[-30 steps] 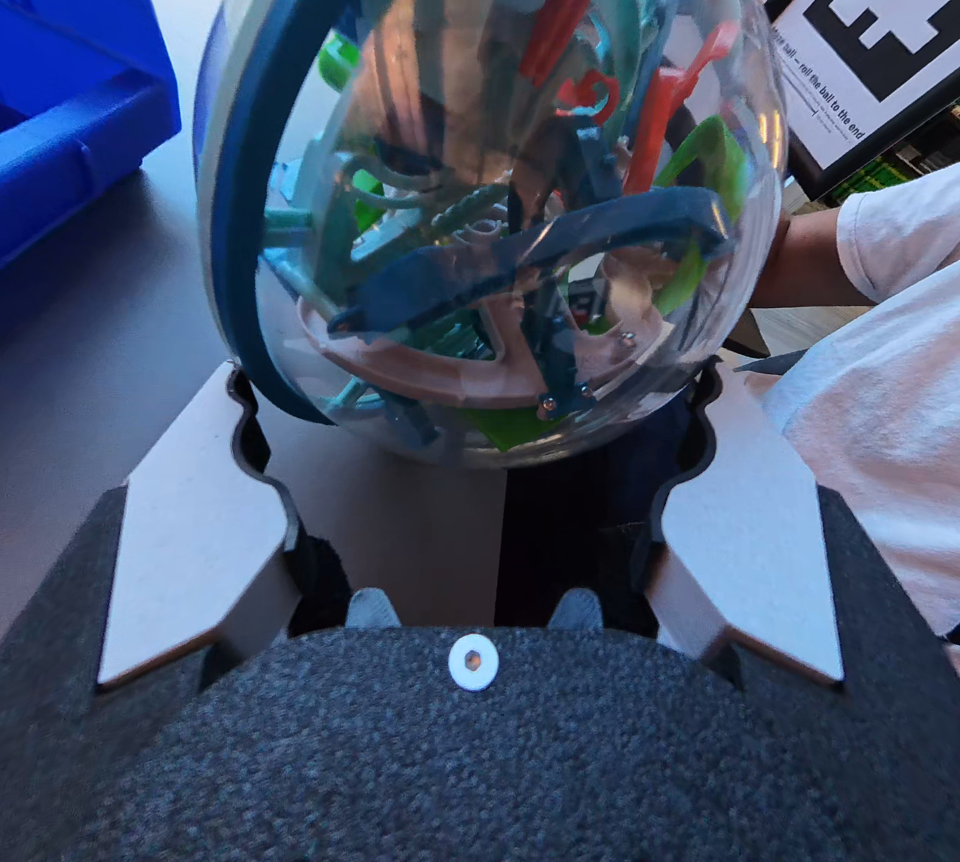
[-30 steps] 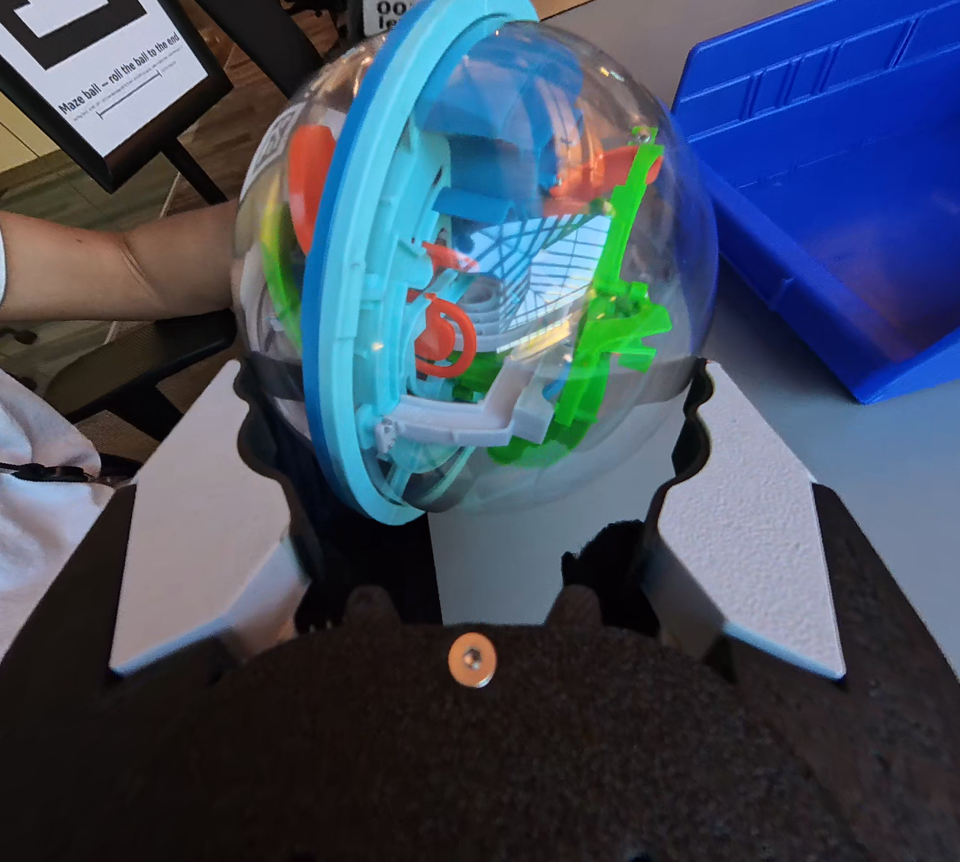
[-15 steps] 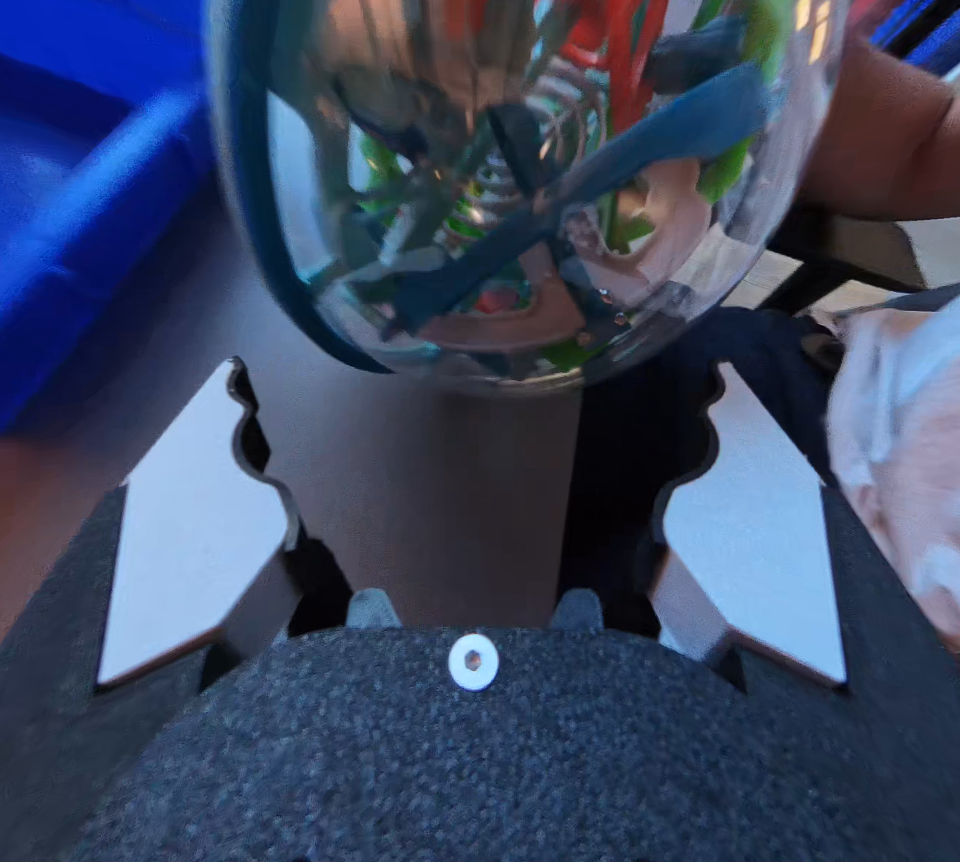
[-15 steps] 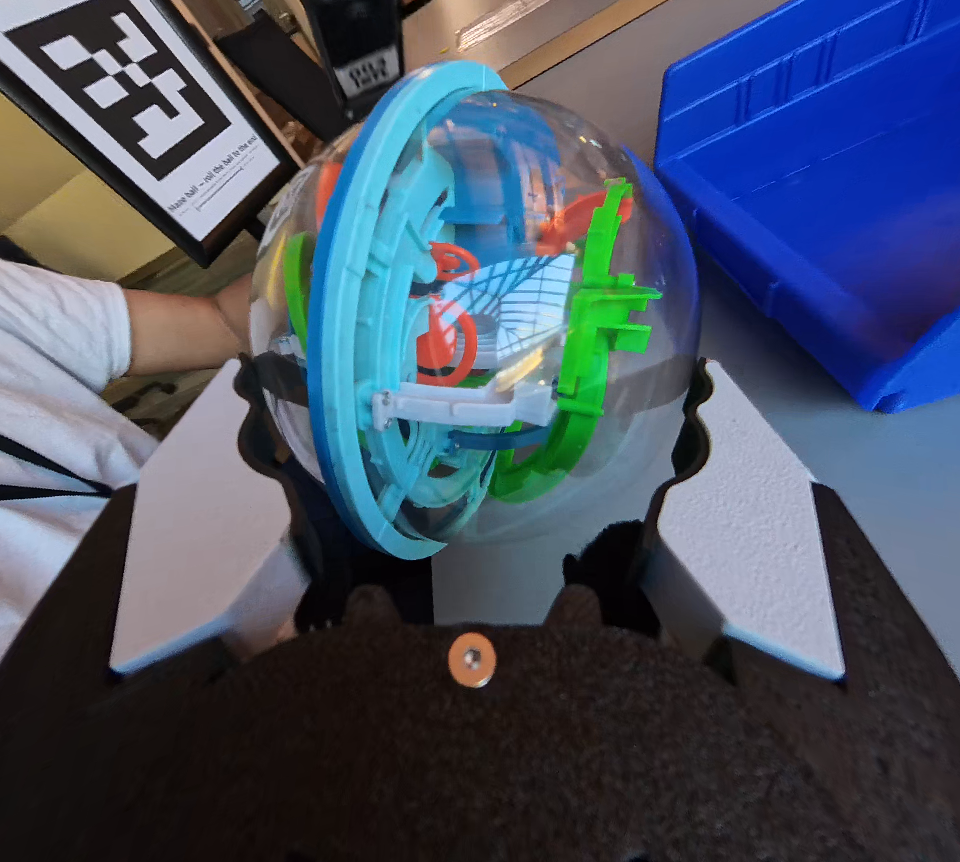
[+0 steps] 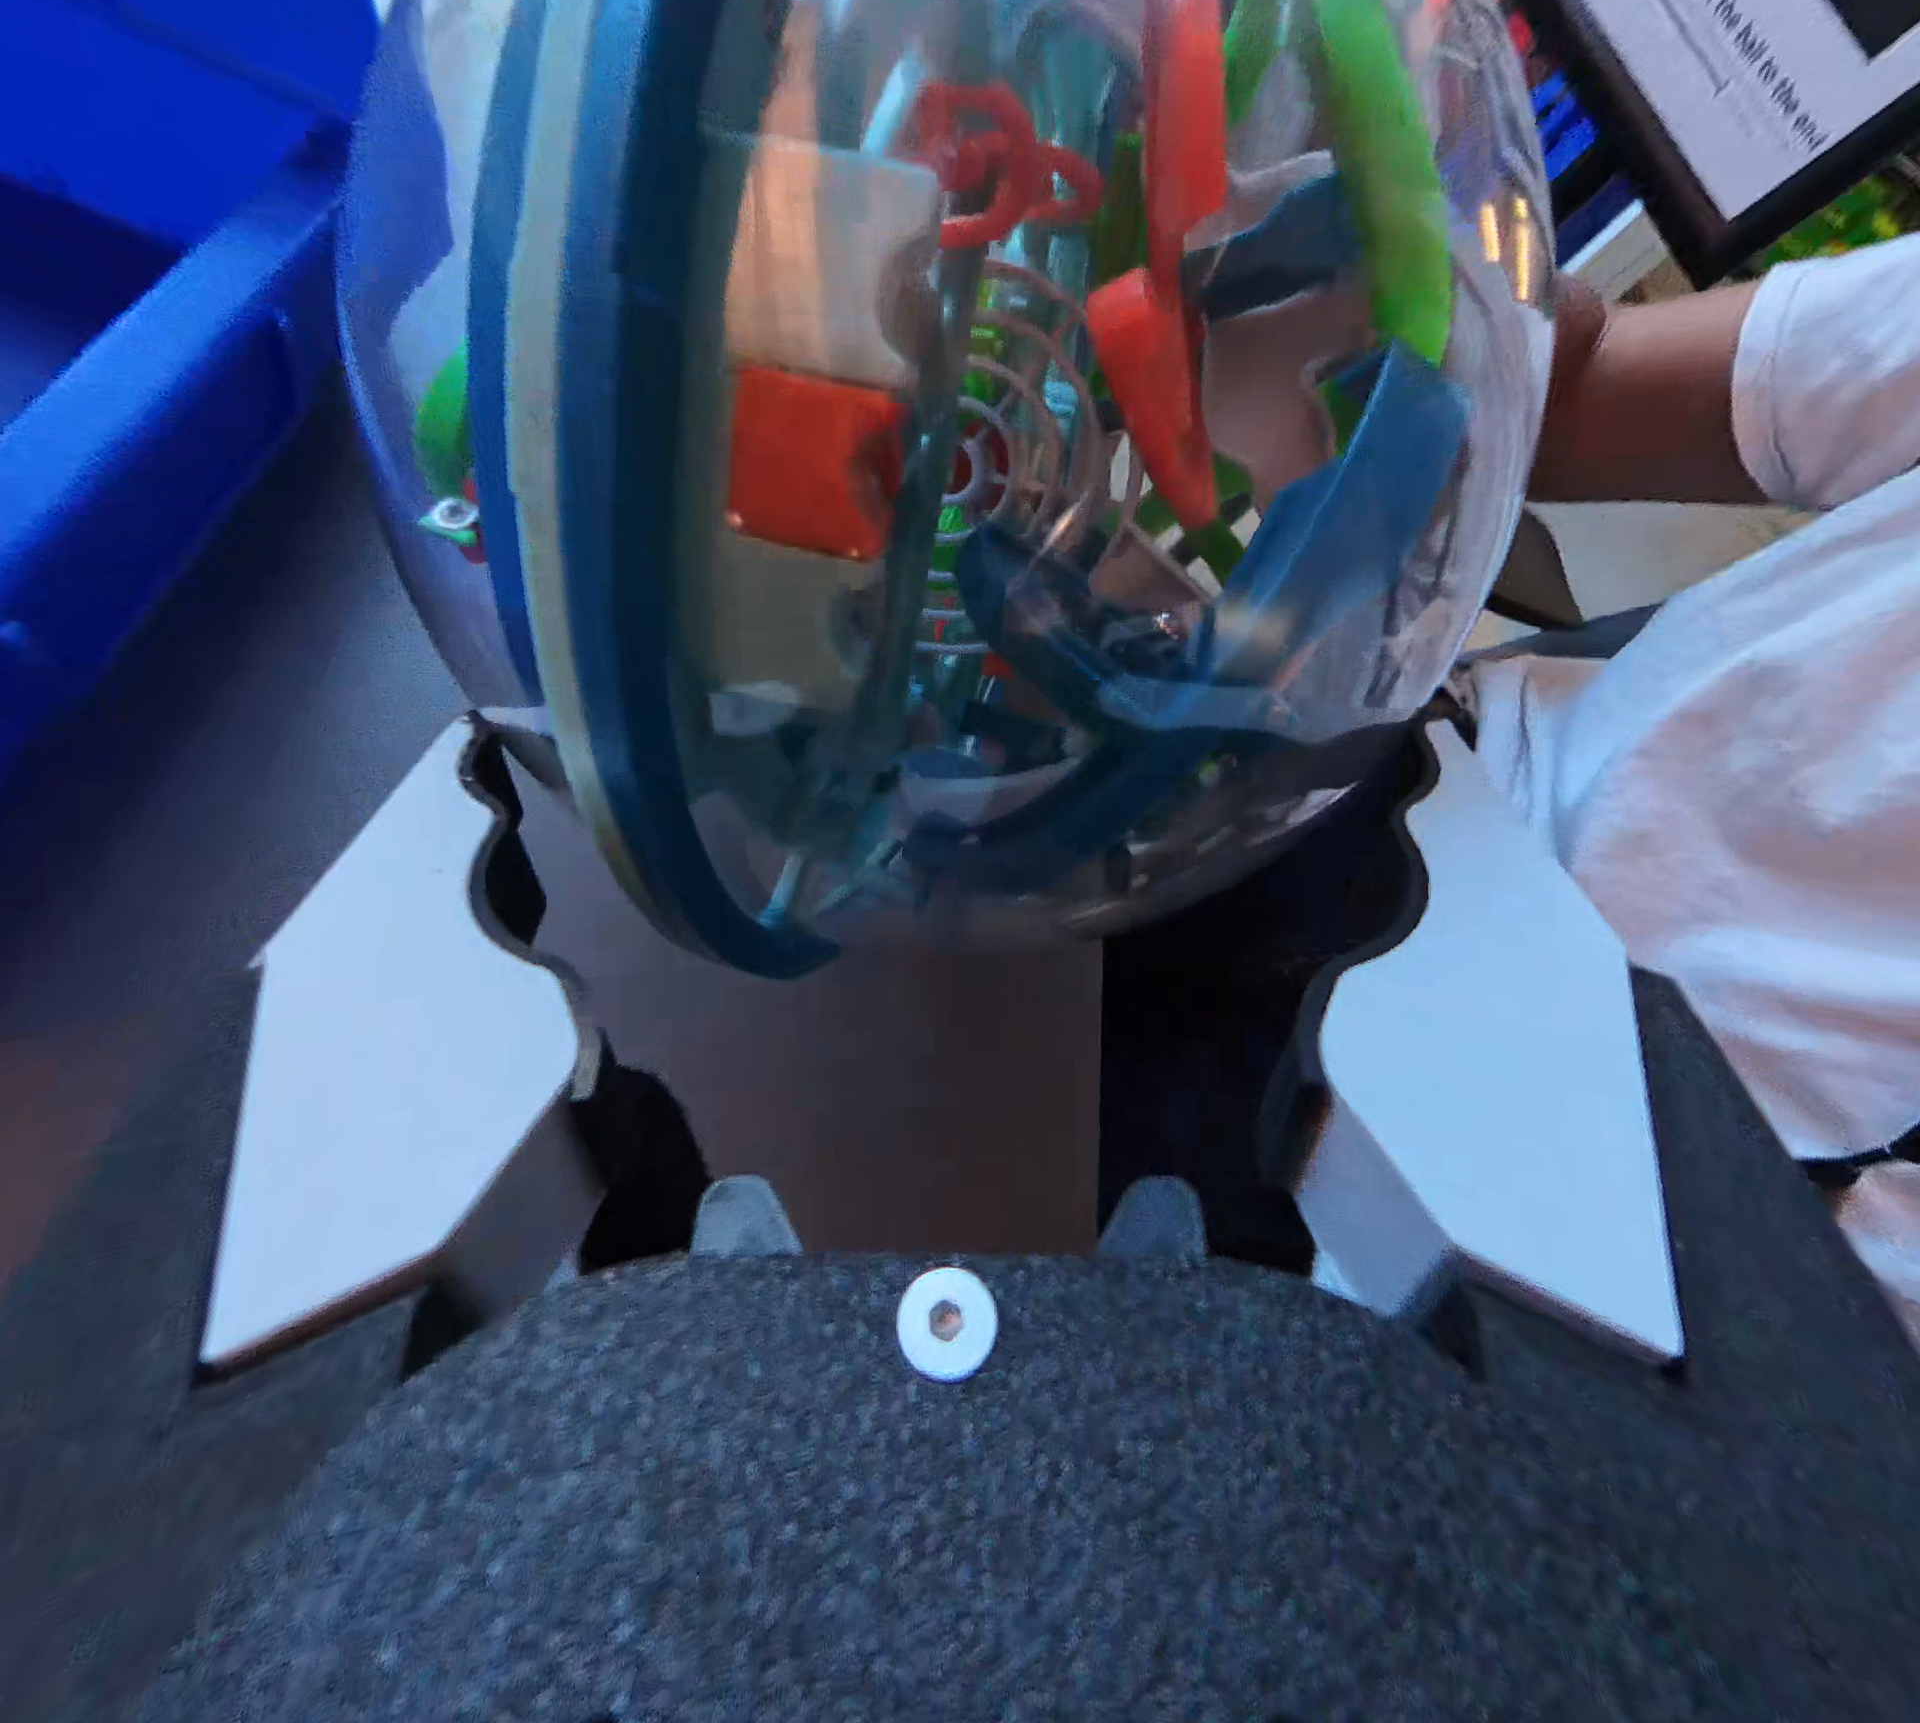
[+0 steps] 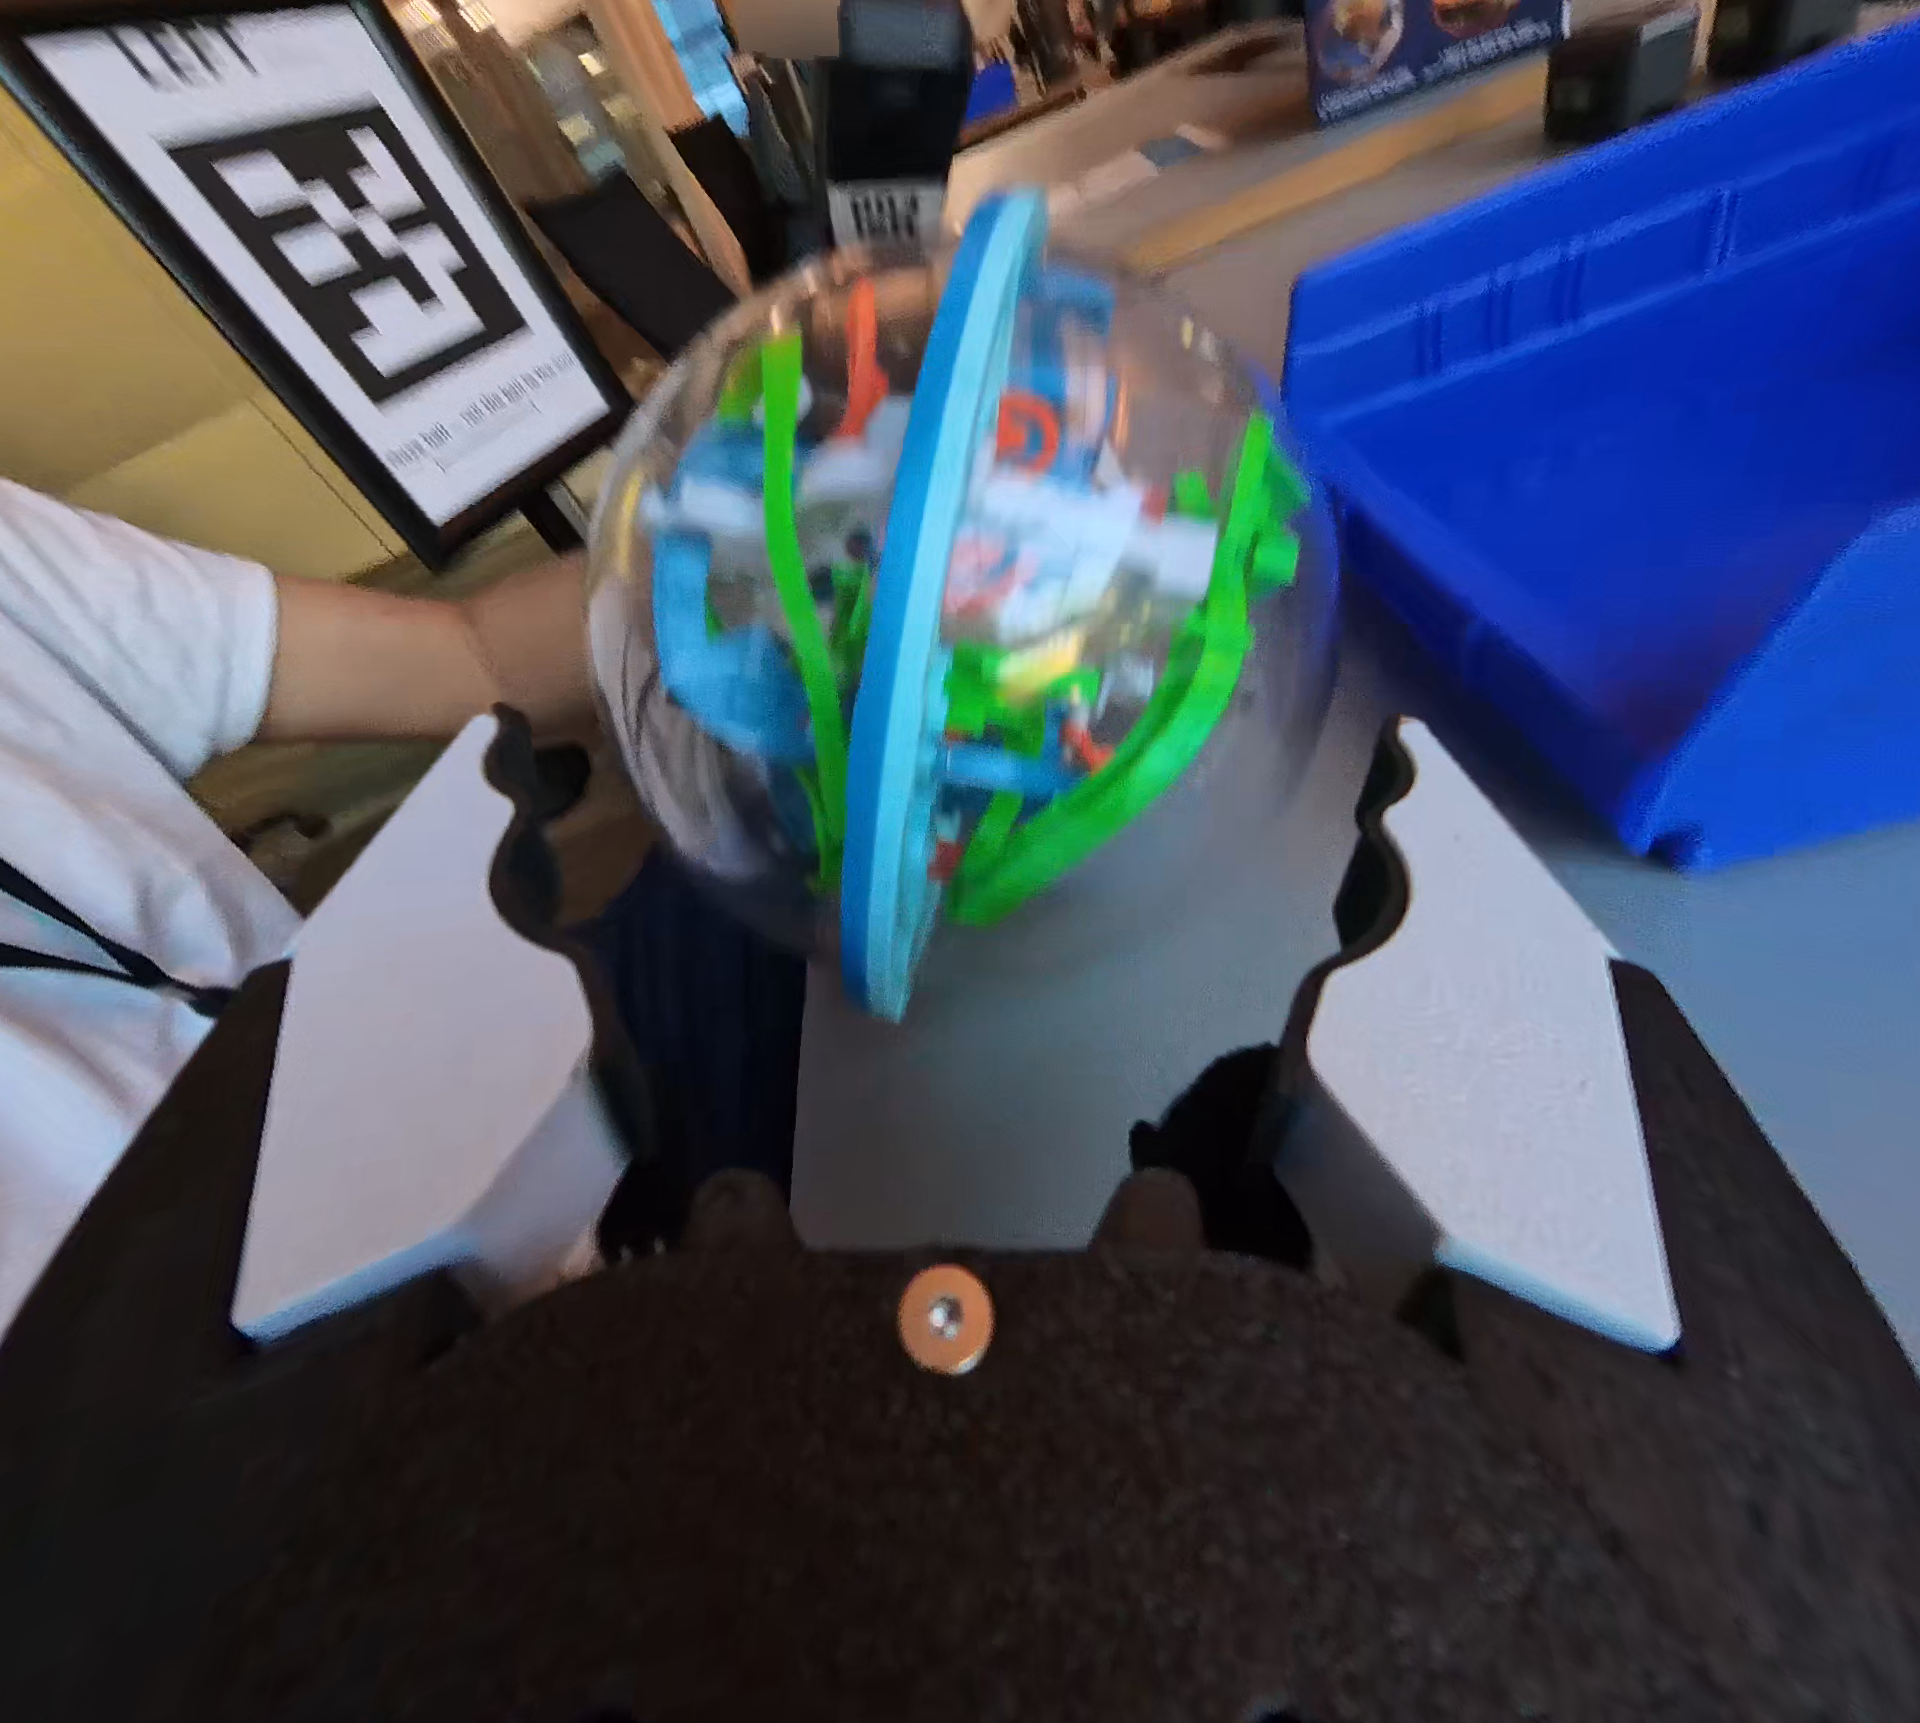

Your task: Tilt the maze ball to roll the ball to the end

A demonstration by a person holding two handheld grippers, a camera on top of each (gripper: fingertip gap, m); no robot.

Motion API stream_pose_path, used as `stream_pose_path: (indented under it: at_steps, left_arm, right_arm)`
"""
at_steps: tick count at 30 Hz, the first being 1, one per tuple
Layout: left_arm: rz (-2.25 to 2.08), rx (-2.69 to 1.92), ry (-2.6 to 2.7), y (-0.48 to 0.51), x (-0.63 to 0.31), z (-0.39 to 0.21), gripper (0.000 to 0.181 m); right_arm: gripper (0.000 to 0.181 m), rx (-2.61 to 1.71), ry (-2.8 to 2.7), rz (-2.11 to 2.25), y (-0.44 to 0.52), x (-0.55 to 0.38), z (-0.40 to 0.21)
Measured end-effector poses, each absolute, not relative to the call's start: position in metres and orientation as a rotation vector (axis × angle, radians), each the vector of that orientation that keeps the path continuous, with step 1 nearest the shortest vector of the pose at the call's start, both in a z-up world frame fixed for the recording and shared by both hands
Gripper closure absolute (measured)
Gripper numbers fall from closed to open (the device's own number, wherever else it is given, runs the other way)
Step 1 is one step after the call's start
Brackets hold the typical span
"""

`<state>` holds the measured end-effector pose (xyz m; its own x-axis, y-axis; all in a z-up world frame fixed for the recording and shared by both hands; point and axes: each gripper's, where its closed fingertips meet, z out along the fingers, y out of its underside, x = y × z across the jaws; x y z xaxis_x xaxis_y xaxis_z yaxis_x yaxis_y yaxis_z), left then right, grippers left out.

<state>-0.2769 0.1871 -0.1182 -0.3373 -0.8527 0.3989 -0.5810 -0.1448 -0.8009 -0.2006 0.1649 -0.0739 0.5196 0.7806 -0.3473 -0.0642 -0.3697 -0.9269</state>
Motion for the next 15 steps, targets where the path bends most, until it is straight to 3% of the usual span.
stream_pose_path:
  at_steps: [7, 15]
  left_arm:
    - [-1.526, -1.71, 1.75, 0.177, -0.274, -0.13, 0.025]
    - [-1.689, -1.732, 1.777, 0.142, -0.265, -0.125, 0.026]
  right_arm:
    - [0.028, -1.826, -0.579, 0.86, 0.159, -0.225, -0.117]
    - [0.027, -1.833, -0.5, 0.813, 0.155, -0.217, -0.068]
